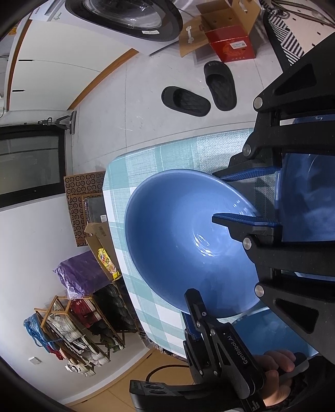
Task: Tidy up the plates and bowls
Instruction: 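Lift the blue bowl with both tools and carry it over another blue bowl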
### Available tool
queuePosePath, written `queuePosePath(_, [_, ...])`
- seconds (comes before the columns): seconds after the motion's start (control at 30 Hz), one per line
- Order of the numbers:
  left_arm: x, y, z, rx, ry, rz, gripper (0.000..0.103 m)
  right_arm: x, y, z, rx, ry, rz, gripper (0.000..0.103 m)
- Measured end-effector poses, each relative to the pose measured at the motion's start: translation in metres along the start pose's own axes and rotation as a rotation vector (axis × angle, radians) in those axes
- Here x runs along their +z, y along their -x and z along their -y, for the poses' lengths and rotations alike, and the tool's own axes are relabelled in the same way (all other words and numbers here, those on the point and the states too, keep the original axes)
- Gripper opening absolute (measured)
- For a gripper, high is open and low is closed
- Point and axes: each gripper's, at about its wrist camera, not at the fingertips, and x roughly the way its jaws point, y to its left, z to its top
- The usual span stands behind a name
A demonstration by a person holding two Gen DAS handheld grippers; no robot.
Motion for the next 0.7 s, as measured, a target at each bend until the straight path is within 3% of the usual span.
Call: queuePosePath(0.7, [0.000,0.048,0.009,0.019,-0.014,0.099,0.017,-0.004,0.052,-0.014,-0.011,0.041,0.098,0.026])
